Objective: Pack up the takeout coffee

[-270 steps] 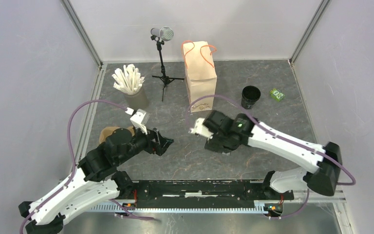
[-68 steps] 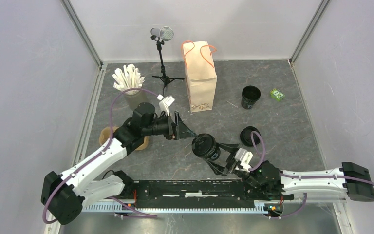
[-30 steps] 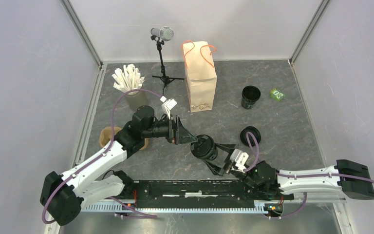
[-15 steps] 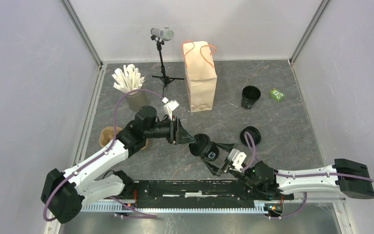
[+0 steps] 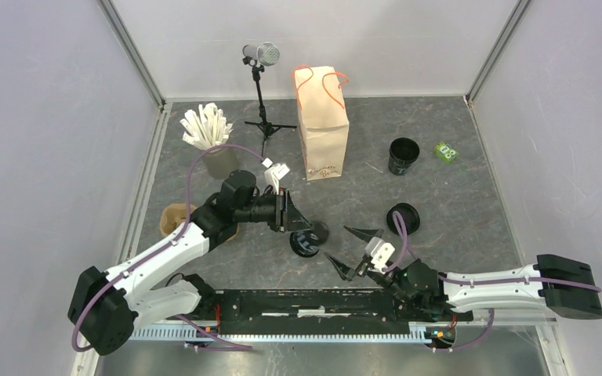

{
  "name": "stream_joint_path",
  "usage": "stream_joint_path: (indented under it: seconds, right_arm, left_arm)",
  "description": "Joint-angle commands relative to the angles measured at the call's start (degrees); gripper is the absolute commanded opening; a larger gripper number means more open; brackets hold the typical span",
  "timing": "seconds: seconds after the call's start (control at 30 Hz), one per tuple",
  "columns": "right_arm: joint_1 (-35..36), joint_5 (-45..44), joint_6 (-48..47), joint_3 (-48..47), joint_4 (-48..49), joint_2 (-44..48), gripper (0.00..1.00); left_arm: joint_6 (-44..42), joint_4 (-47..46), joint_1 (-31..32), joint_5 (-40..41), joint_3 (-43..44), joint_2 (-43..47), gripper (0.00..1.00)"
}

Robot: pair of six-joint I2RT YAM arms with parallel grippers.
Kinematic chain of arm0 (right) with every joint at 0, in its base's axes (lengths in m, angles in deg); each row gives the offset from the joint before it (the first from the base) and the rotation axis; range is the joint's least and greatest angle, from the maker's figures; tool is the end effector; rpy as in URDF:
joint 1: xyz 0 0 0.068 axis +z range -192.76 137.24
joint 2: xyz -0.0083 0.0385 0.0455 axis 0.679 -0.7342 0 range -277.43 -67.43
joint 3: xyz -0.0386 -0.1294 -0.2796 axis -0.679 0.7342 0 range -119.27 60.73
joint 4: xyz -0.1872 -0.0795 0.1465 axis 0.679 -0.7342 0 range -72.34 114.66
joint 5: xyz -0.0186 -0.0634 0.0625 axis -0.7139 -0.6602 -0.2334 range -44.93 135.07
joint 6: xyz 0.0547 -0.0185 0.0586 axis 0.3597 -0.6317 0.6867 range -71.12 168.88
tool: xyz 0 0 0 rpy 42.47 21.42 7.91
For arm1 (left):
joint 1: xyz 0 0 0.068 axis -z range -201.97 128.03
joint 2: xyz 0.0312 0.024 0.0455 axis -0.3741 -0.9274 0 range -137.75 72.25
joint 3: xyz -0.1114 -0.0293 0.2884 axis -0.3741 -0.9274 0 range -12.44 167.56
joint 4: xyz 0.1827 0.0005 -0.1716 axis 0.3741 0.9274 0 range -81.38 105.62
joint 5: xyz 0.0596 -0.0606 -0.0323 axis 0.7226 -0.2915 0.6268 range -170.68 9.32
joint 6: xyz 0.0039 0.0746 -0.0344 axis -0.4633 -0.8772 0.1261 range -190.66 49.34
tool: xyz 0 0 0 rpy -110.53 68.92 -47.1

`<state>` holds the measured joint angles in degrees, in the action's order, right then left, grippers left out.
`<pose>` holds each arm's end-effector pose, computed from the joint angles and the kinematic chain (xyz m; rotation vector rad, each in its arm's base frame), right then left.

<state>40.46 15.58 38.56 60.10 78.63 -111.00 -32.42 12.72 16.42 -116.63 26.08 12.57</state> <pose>0.0524 0.1410 0.2332 -0.6994 1.2588 0.6987 0.1509 -0.1731 0.2903 0.4554 2.2004 -1.4252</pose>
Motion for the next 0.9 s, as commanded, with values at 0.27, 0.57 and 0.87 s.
stream_joint_path:
  seconds: [0.27,0.57,0.87]
  right_arm:
    - [-0.33,-10.58,22.08,-16.96,-36.45,-3.77,0.84]
    - [-0.34,-6.88,20.96,-17.39,-35.40,-4.65,0.85]
    - [-0.32,-6.32,18.05,-14.78,-35.08,0.73,0.91]
  left_arm:
    - [-8.19,18.00,0.19,23.75,5.58,-1.08,0.69]
    - [-13.15,34.83,1.33,39.19,13.91,-4.57,0.94]
    - [-14.86,51.44,8.45,54.13,22.75,-8.68,1.00]
